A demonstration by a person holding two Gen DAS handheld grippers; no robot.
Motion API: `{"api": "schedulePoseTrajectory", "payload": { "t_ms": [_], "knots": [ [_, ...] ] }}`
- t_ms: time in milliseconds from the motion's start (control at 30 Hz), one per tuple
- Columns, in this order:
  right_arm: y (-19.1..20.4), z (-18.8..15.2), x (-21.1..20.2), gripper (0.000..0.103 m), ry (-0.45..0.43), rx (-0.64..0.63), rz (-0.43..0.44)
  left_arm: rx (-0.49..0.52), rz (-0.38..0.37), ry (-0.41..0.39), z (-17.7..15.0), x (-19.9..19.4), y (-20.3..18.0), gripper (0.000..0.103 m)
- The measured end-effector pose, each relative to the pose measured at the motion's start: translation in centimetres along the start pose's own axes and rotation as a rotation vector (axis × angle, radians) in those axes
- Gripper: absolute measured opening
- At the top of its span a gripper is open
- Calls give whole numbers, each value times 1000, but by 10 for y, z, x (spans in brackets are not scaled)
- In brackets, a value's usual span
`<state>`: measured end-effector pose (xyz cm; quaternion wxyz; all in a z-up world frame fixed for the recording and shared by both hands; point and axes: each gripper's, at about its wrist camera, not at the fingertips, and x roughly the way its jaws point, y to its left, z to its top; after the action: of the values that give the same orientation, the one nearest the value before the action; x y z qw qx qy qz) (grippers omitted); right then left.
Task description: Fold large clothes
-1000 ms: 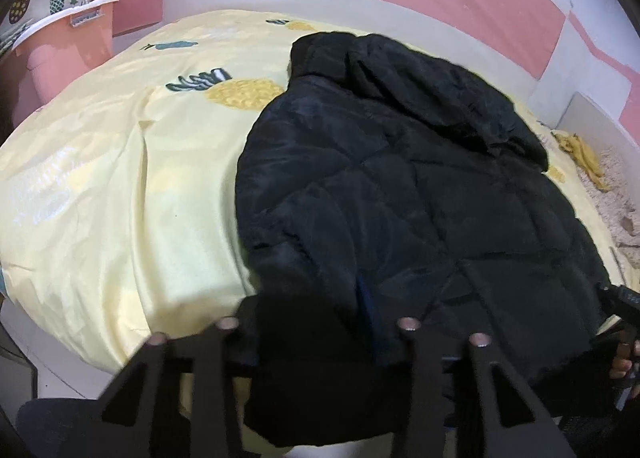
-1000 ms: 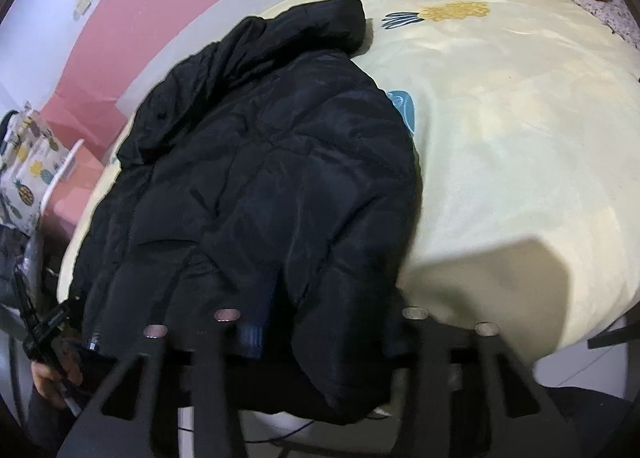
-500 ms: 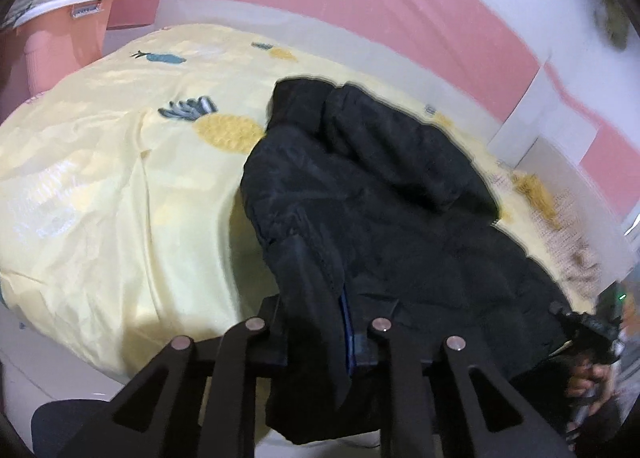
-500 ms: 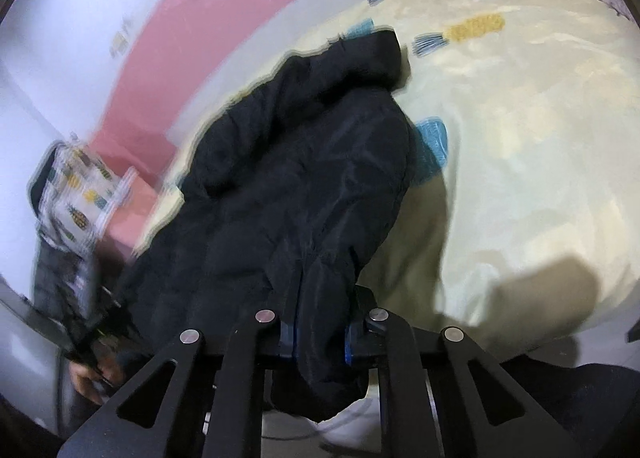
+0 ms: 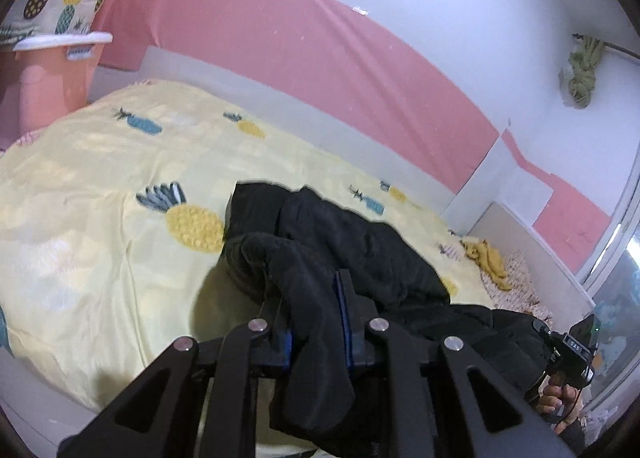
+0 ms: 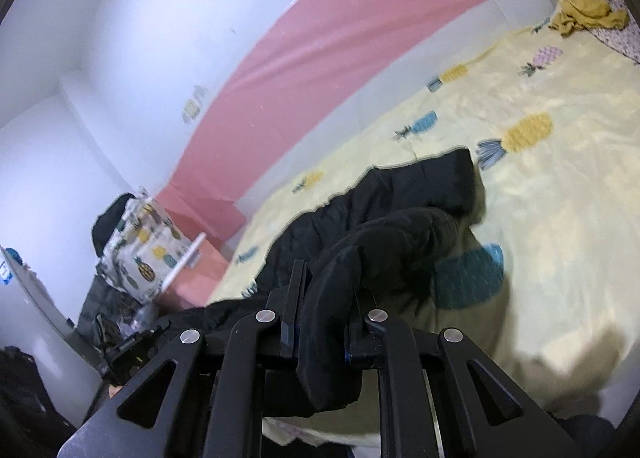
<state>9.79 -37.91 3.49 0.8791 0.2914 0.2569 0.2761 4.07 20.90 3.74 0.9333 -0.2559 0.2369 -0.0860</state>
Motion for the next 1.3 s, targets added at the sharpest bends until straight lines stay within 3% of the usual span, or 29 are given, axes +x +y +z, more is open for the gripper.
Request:
{"api": "schedulePoseTrajectory", "payload": {
  "t_ms": [233, 400, 567, 767, 1033, 1167, 1300],
  "knots": [
    [3, 34, 4, 13, -62, -28, 15, 32, -24, -51, 34, 10, -10, 17],
    [-7, 70, 39, 14, -72, 15, 4, 27, -19, -56, 64, 43, -13, 17],
    [-23, 109, 88, 14, -66, 69, -28, 20, -6, -47, 103, 98, -14, 18],
    [-66, 147, 172, 14, 6, 137, -142, 3, 67, 25, 145, 195, -8, 18],
    [-133, 147, 281, 14, 193, 154, -336, -26, 182, 173, 132, 312, 31, 19],
    [-156, 135, 306, 15, 227, 159, -345, -55, 192, 191, 119, 337, 46, 23],
    [-164, 132, 305, 18, 224, 186, -312, -80, 175, 199, 117, 341, 50, 24]
  ]
}}
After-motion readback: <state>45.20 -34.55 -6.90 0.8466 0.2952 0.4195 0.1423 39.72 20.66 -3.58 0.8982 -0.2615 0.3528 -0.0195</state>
